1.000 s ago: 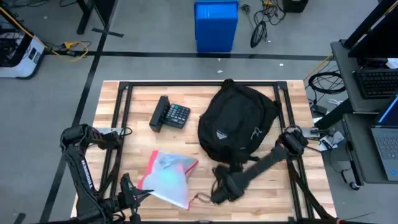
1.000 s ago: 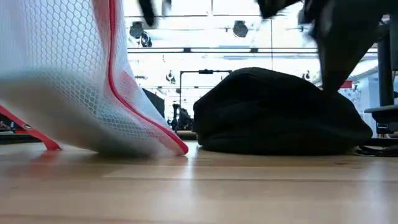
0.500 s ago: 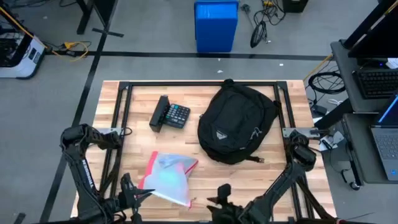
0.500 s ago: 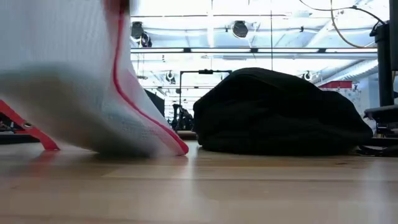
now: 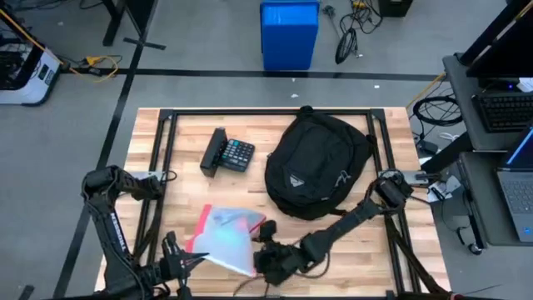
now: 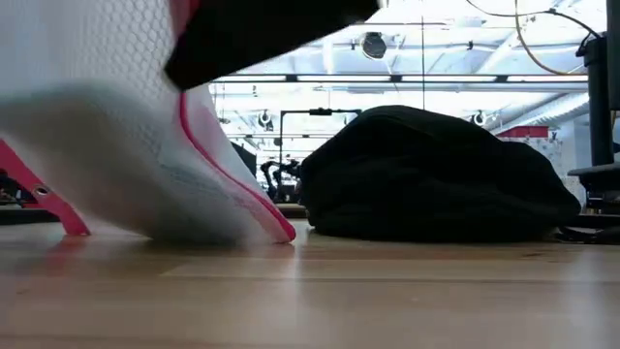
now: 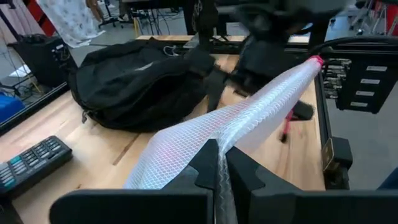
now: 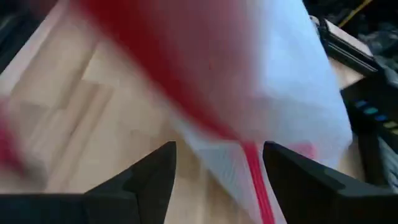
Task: Unpack backpack
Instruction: Open the white zip bag
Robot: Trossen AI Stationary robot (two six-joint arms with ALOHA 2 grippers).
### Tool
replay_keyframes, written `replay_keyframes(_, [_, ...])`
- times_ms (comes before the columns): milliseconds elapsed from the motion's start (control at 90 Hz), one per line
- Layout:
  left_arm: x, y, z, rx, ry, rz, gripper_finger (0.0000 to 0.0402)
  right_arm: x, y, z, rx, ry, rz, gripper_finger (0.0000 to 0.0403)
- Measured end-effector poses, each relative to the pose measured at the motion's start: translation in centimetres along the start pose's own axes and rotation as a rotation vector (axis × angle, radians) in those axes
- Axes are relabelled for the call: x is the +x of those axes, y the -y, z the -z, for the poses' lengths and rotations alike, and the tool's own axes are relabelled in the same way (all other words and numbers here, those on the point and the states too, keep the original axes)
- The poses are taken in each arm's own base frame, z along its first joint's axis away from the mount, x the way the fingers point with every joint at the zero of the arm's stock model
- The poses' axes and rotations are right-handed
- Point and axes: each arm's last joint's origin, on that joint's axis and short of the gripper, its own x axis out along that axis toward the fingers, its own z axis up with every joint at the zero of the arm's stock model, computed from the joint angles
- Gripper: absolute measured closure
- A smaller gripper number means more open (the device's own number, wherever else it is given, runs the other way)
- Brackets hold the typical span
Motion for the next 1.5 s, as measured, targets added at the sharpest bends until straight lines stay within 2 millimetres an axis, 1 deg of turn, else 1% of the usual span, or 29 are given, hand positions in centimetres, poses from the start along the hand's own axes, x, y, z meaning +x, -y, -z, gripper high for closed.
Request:
replay_keyframes(111, [0.3,0.0,-0.1,0.007,0.006,-0.01,0.0402,0.7,1.1,-0.8,0.003,0.061,0.016,0.02])
replay_keyframes(200, [0.6,-0.1,-0.2,0.011,0.006,-0.017,0.0402,0.9,1.5,-1.2,-0.027,0.095,0.022,0.0237])
replay_keyframes(289, [0.7,-0.1,-0.3,0.009,0.005,-0.022,0.0402,0.8,1.5,-1.4,-0.045,0.109,0.005,0.0293])
replay_keyframes(378, [0.8,-0.1,-0.3,0.008,-0.011,-0.021,0.0402,0.4,1.2,-1.5,-0.054,0.106,-0.004,0.037])
replay_keyframes(411, [0.8,-0.1,-0.3,0.008,-0.014,-0.021,0.0402,0.0,1.0,-1.6,-0.064,0.112,-0.01,0.0385])
replay_keyframes(522, [0.8,-0.1,-0.2,0.008,-0.021,-0.02,0.0402,-1.8,0.3,-2.3,-0.077,0.138,-0.038,0.0399])
replay_keyframes(600, [0.8,-0.1,-0.2,0.008,-0.02,-0.02,0.0402,-3.2,0.0,-2.6,-0.066,0.135,-0.058,0.0401])
replay_keyframes(700, [0.7,-0.1,-0.3,0.01,0.006,-0.02,0.0402,-4.8,0.3,-2.3,0.004,0.062,-0.078,0.0402])
replay_keyframes(767, [0.6,-0.1,-0.3,0.019,0.017,-0.021,0.0402,-5.2,0.1,-1.4,0.03,-0.031,-0.079,0.0401])
replay_keyframes(833, [0.7,-0.1,-0.3,0.033,0.017,-0.021,0.0402,-5.2,-0.3,0.0,0.042,-0.126,-0.07,0.0392])
replay_keyframes(900, [0.6,-0.1,-0.3,0.036,0.017,-0.021,0.0402,-4.8,-0.9,1.3,0.049,-0.181,-0.066,0.0371])
replay_keyframes(978, [0.7,-0.1,-0.3,0.036,0.018,-0.022,0.0402,-4.1,-1.3,2.4,0.051,-0.196,-0.065,0.0333])
replay_keyframes(1033, [0.7,-0.1,-0.4,0.038,0.02,-0.023,0.0402,-3.3,-1.2,2.9,0.069,-0.187,-0.058,0.0297])
replay_keyframes(1167, [0.7,-0.1,-0.4,0.039,0.024,-0.024,0.0402,-1.3,0.1,3.8,0.105,-0.14,-0.002,0.0207])
replay_keyframes(1289, [0.7,-0.1,-0.4,0.039,0.024,-0.024,0.0402,0.2,1.8,3.4,0.149,-0.08,0.026,0.0139])
replay_keyframes(1389, [0.7,-0.1,-0.4,0.038,0.026,-0.024,0.0402,1.7,3.3,3.3,0.175,-0.064,0.011,0.0104])
replay_keyframes(1500, [0.7,-0.1,-0.4,0.038,0.027,-0.024,0.0402,3.5,4.1,3.8,0.208,-0.063,-0.073,0.0089])
